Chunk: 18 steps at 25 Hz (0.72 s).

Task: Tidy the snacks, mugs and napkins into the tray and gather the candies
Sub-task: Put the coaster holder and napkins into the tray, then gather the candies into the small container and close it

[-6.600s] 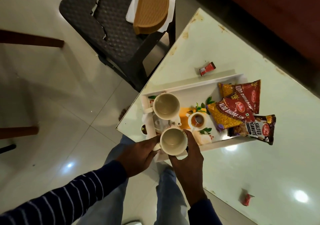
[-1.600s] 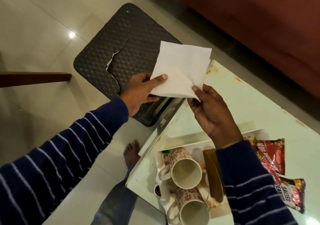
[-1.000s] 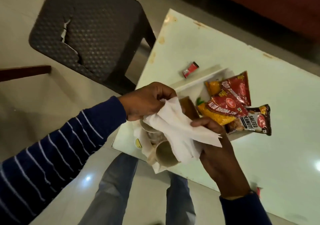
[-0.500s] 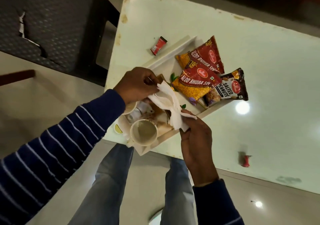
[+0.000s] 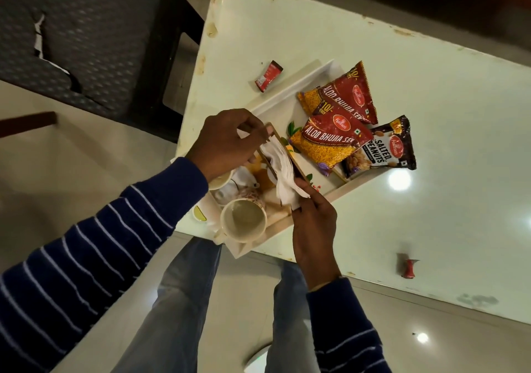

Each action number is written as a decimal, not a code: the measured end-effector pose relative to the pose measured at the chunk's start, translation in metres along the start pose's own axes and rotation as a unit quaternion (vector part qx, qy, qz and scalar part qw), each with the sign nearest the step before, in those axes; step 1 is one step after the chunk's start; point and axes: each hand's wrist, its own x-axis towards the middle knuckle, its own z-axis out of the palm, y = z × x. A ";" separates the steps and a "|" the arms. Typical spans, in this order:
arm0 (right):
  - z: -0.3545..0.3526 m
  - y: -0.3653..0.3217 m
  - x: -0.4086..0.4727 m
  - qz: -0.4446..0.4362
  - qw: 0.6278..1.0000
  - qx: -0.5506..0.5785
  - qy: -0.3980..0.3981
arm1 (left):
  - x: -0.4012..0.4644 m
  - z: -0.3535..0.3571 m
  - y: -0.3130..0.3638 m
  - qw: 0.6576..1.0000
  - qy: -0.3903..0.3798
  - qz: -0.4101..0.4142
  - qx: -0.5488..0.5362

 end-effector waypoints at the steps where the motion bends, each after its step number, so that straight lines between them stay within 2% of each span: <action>1: 0.001 0.001 0.001 0.001 1.000 0.005 0.010 | -0.003 -0.003 -0.003 1.000 0.013 0.010 -0.008; 4: 0.010 -0.001 0.006 0.043 0.994 0.040 0.087 | -0.015 -0.010 -0.014 0.996 0.075 0.049 -0.013; 5: 0.012 -0.002 0.007 0.058 0.992 0.025 0.109 | -0.021 -0.013 -0.019 0.994 0.097 0.056 -0.020; 7: 0.011 -0.001 0.006 0.059 0.988 -0.076 0.124 | -0.032 -0.017 -0.031 0.988 0.138 0.050 -0.047; 9: 0.000 -0.003 -0.004 0.016 0.979 -0.151 0.138 | -0.043 -0.021 -0.048 0.979 0.190 0.023 -0.064; 12: -0.045 -0.019 -0.011 -0.087 0.970 -0.172 0.150 | -0.053 -0.024 -0.076 0.955 0.279 -0.029 -0.094; 16: -0.109 -0.070 0.018 -0.169 0.960 -0.189 0.120 | -0.063 -0.023 -0.100 0.904 0.365 -0.097 -0.201; 18: -0.128 -0.103 0.043 -0.188 0.952 -0.226 0.091 | -0.070 -0.022 -0.110 0.885 0.395 -0.117 -0.216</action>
